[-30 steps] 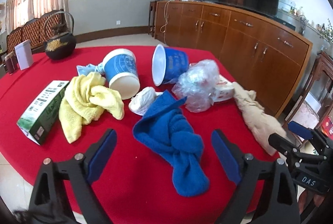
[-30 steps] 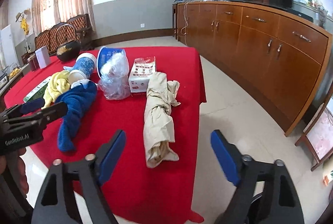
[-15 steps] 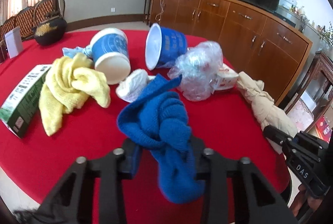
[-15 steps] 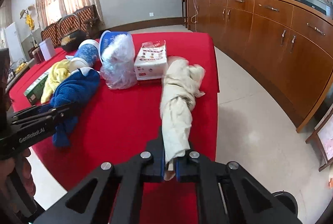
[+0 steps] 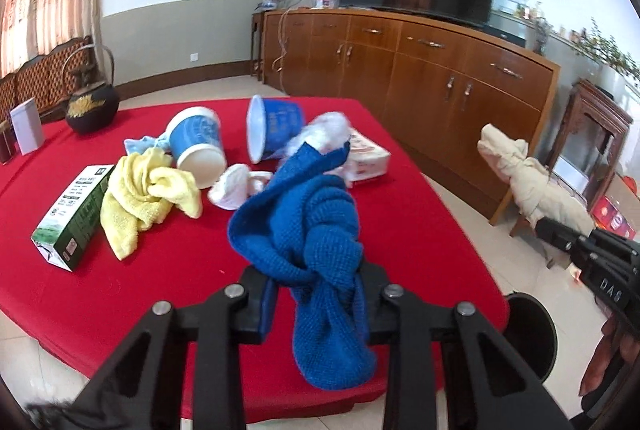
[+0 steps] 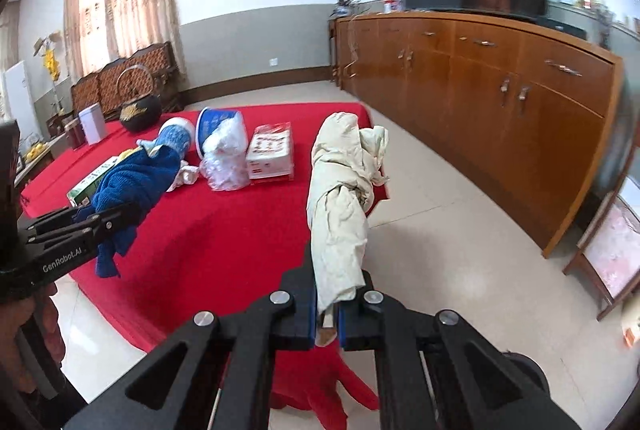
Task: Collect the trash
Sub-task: 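Carry the beige cloth and blue towel over the bucket and release both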
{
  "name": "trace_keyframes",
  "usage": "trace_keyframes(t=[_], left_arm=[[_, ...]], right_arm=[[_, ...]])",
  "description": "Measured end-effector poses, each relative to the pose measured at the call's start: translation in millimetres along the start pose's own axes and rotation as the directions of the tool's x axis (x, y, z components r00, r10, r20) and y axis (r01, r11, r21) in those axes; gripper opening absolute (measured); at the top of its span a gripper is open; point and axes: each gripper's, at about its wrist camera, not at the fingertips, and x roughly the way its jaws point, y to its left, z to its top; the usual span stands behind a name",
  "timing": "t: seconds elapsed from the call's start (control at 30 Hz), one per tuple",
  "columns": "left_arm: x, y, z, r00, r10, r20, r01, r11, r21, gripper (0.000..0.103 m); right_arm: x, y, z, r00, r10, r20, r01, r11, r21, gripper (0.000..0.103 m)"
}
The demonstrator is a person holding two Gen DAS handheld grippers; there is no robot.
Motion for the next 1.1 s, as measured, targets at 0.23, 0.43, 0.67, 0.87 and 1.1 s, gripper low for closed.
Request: trace_keyframes(t=[0.23,0.43,0.67,0.87,1.1], left_arm=[[-20.4,-27.4,-4.6,0.999,-0.048,0.022,0.047,0.998,0.045,0.032],[-36.3,-51.8,-9.8,0.995,-0.092,0.034,0.089,0.992,0.091,0.032],[-47.5,-86.1,-16.5,0.985,-0.167,0.031,0.160,0.975,0.155,0.032],[-50.1,-125.5,-23.4,0.970,-0.244,0.018,0.235,0.950,0.203,0.032],[-48.0,-171.1,-35.3,0.945,-0.327,-0.012,0.319,0.912,0.258,0.032]], right_arm=[[-56.1,-27.8,-18.1,0.996,-0.080,0.037,0.079,0.996,0.044,0.007],[-95.6,-51.6,-38.7,0.989,-0.143,0.044,0.139,0.986,0.088,0.007],[-136.3,-79.7,-64.4,0.976,-0.216,0.035,0.209,0.968,0.138,0.007],[-168.4,-103.4,-87.2,0.961,-0.276,0.021,0.268,0.947,0.174,0.007],[-193.3,-133.6,-112.0,0.943,-0.334,-0.005,0.327,0.920,0.217,0.007]])
